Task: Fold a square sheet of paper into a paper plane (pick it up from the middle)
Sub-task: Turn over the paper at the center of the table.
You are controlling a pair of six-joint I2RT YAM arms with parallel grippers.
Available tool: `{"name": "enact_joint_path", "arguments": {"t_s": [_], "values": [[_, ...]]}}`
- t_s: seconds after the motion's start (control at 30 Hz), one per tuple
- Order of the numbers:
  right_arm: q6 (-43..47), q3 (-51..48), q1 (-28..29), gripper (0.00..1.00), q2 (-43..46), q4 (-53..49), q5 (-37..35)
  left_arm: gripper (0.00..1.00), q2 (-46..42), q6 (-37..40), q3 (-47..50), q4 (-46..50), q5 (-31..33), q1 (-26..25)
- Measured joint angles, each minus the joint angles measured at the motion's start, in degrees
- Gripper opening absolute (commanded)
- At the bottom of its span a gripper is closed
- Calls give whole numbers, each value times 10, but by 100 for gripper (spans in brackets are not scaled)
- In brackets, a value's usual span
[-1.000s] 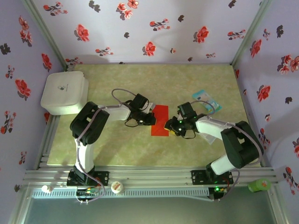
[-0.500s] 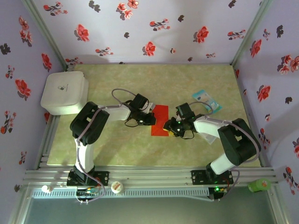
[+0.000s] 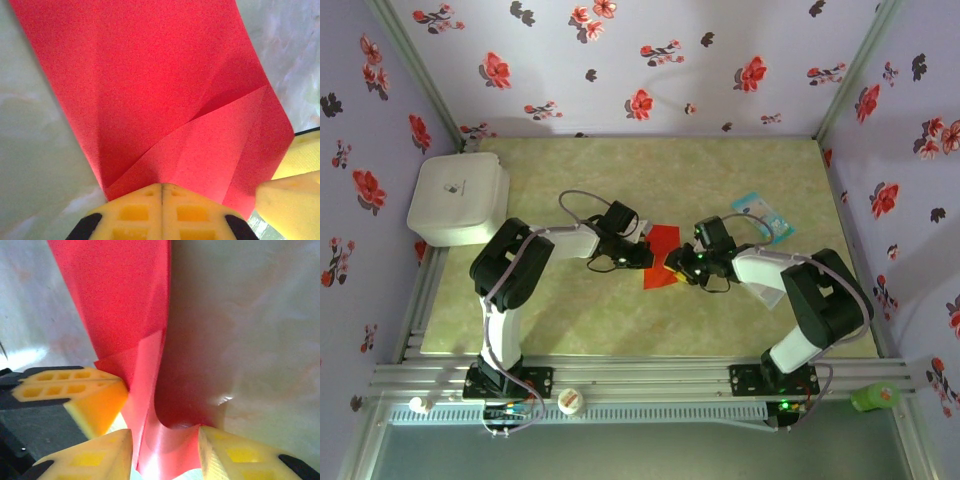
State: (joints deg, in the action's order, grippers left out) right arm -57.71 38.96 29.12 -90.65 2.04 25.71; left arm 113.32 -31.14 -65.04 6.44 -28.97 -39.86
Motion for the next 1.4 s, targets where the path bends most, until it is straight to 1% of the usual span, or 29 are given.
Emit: {"name": "enact_joint_path", "arguments": {"t_s": [0.33,0.6,0.77,0.93,1.1,1.2,1.33,1.4], "values": [[1,6,-27,44,-23,46,5,4,0,0,0,-1,0,0],[6,19,-48,40,-44,69,28,3,0,-7,5,-14,-3,0],[4,14,-60,37,-55,101,33,3,0,-14,7,-18,-7,0],[0,8,-65,30,-64,125,40,3,0,-15,7,-19,-7,0],[-5,-4,-68,19,-70,150,46,5,0,-15,8,-20,-7,0],[-9,-7,-69,16,-72,158,49,5,0,-15,14,-31,-10,0],[-9,-7,-70,9,-74,163,51,10,-2,-16,17,-38,-11,0],[-8,-7,-70,5,-74,166,53,16,-8,-22,29,-51,-11,1]]}}
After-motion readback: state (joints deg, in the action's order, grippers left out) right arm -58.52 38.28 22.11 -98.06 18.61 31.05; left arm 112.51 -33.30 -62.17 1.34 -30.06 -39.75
